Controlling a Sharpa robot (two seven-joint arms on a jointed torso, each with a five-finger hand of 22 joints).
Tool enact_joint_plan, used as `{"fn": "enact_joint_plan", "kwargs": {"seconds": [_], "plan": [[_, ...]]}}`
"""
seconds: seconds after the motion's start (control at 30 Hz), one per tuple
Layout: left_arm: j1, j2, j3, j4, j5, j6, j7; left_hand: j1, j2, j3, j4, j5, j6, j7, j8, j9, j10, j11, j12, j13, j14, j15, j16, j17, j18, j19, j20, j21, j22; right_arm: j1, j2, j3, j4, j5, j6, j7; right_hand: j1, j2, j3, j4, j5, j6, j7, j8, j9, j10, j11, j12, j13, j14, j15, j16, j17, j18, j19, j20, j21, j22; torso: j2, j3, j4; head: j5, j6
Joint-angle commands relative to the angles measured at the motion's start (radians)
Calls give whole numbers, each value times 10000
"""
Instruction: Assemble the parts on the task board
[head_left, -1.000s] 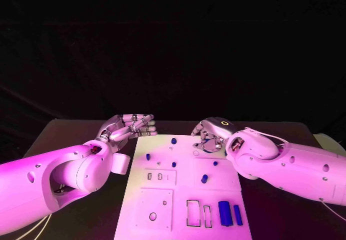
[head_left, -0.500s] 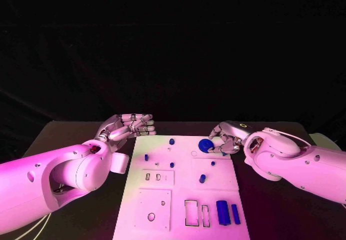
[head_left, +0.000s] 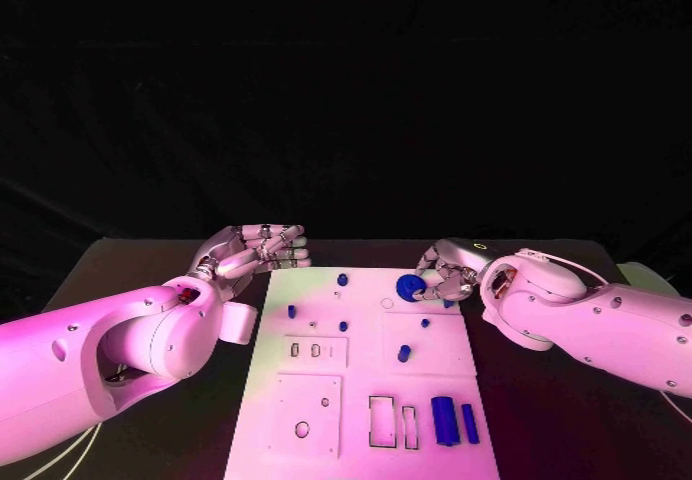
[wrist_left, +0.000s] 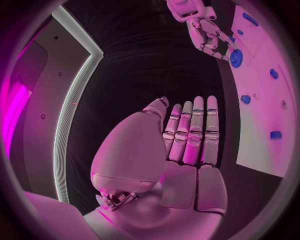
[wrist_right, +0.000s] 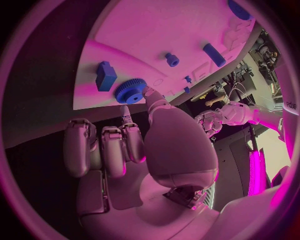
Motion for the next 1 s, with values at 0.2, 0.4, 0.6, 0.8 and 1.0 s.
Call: {"fn": "enact_joint_plan", "kwargs": {"seconds": [0.2, 0.4, 0.6, 0.8, 1.0], "plan": [[14, 11, 8, 17, 12, 198, 31, 7, -63, 43, 29, 12, 45, 58, -38, -13, 37, 29, -40, -8, 41, 40, -44, -9, 131, 50, -10, -43, -10, -3, 172, 3, -159, 47, 5, -118, 78, 38, 19, 75, 93, -99, 5, 68, 23, 55, 17, 75, 1021, 915, 67, 55, 2046, -160, 97, 6, 78, 477, 0, 4, -6, 1, -55], [14, 32, 8, 10, 12, 219, 21, 7, -63, 43, 29, 12, 45, 58, -38, -13, 37, 29, -40, -8, 41, 40, -44, -9, 131, 50, -10, -43, -10, -7, 325, 1, -274, -38, 140, -128, 84, 46, 22, 75, 98, -98, 5, 74, 25, 58, 16, 80, 1027, 915, 67, 55, 2044, -162, 102, 6, 83, 485, -5, 15, 1, 13, -85], [14, 32, 8, 0, 12, 231, 4, 7, -63, 43, 29, 12, 45, 58, -38, -13, 37, 29, -40, -8, 41, 40, -44, -9, 131, 50, -10, -43, -10, -33, 399, -3, -337, -223, 212, -152, 112, 66, 30, 74, 109, -72, -2, 114, 39, 63, 13, 91, 1041, 921, 66, 67, 2075, -169, 123, 7, 105, 521, -5, 13, 1, 43, -95], [14, 32, 8, -11, 12, 238, -8, 7, -63, 43, 29, 12, 45, 58, -38, -13, 37, 29, -40, -8, 41, 40, -44, -9, 131, 50, -10, -43, -10, -50, 438, -4, -409, -348, 267, -191, 152, 100, 49, 68, 118, -42, -11, 163, 55, 74, 6, 109, 1063, 923, 63, 71, 2083, -171, 131, 7, 113, 537, -5, 11, -1, 42, -112], [13, 34, 8, -13, 12, 252, -17, 14, -69, 57, 29, 10, 53, 60, -57, -11, 48, 31, -68, -6, 48, 43, -69, -9, 132, 48, -6, -52, -21, -78, 504, -8, -466, -417, 447, -211, 262, 182, 112, 29, 159, 19, -29, 261, 85, 95, -11, 139, 1101, 931, 51, 87, 2123, -184, 169, 0, 154, 604, -4, 12, -4, 36, -133]]}}
